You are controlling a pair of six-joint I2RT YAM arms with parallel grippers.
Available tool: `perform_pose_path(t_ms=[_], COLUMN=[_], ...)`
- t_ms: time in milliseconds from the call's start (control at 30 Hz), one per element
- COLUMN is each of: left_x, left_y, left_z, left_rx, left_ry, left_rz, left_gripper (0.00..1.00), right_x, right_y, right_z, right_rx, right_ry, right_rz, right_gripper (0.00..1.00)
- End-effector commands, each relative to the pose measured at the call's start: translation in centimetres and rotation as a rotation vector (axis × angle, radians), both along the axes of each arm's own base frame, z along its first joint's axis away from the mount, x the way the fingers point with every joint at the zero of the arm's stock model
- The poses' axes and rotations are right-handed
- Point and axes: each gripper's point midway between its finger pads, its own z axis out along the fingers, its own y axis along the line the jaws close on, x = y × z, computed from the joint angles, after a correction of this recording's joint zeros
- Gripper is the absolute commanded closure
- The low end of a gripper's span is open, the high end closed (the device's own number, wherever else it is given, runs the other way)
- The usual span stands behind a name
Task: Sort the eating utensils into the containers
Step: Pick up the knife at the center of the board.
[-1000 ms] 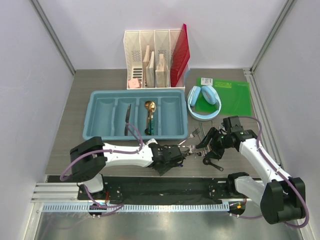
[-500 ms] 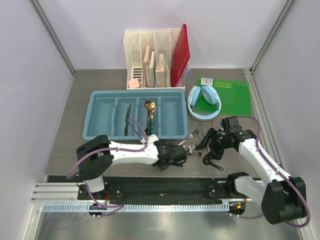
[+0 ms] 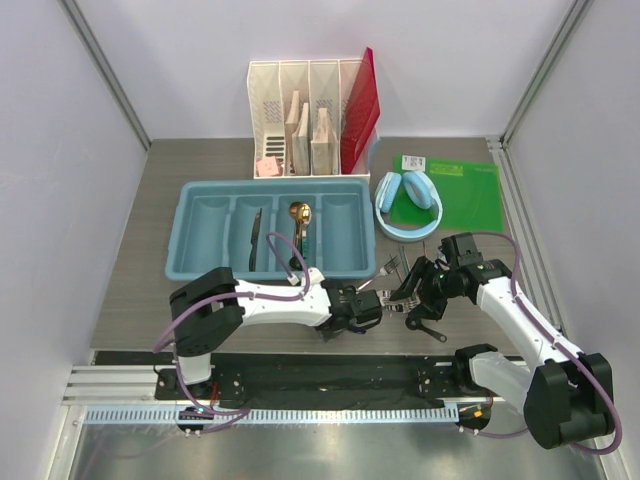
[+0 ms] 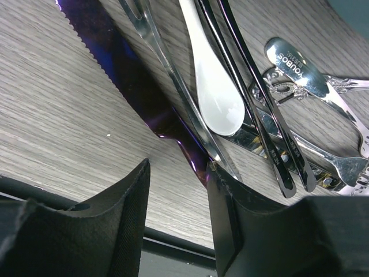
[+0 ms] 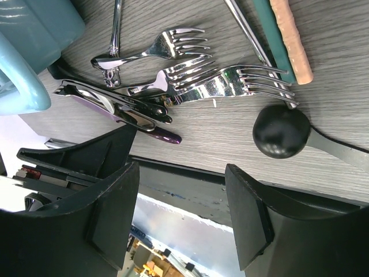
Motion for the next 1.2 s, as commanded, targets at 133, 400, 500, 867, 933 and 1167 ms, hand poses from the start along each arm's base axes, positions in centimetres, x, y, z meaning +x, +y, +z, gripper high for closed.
perform_pose_path(t_ms=[133, 400, 500, 867, 933, 1167], left_x=[0.6, 1.1, 1.1, -1.6, -2.3, -3.5], left_y=[1.4, 1.1, 1.3, 3.8, 4.9, 6.2], left_z=[0.3, -0.3, -0.9, -1.7, -2.3, -2.6], left_rx=[0.047, 0.140, 0.158, 0.183, 0.185, 0.162], left_ry=[-0.044, -0.047, -0.028, 0.140, 0.159, 0.194], left_rz=[0.024, -0.005, -0.011, -0.043, -0.035, -0.016], left_gripper=[0.56, 0.55, 0.55, 0.58, 0.59, 0.60], right_x=[0.5, 0.4, 0.4, 0.6, 0.7, 1.0], right_y=[0.3, 0.4, 0.4, 0.5, 0.5, 0.6], right_z=[0.9, 0.9, 0.9, 0.6, 0.6, 0.7], right_rx=[0.003, 0.009, 0.014, 0.016, 0.020, 0.025], right_ry=[-0.035, -0.025, -0.022, -0.011, -0.013, -0.018], right_rz=[0.020, 0.017, 0.018, 0.014, 0.012, 0.008], right_gripper=[0.34, 0.34, 0.34, 0.34, 0.34, 0.34])
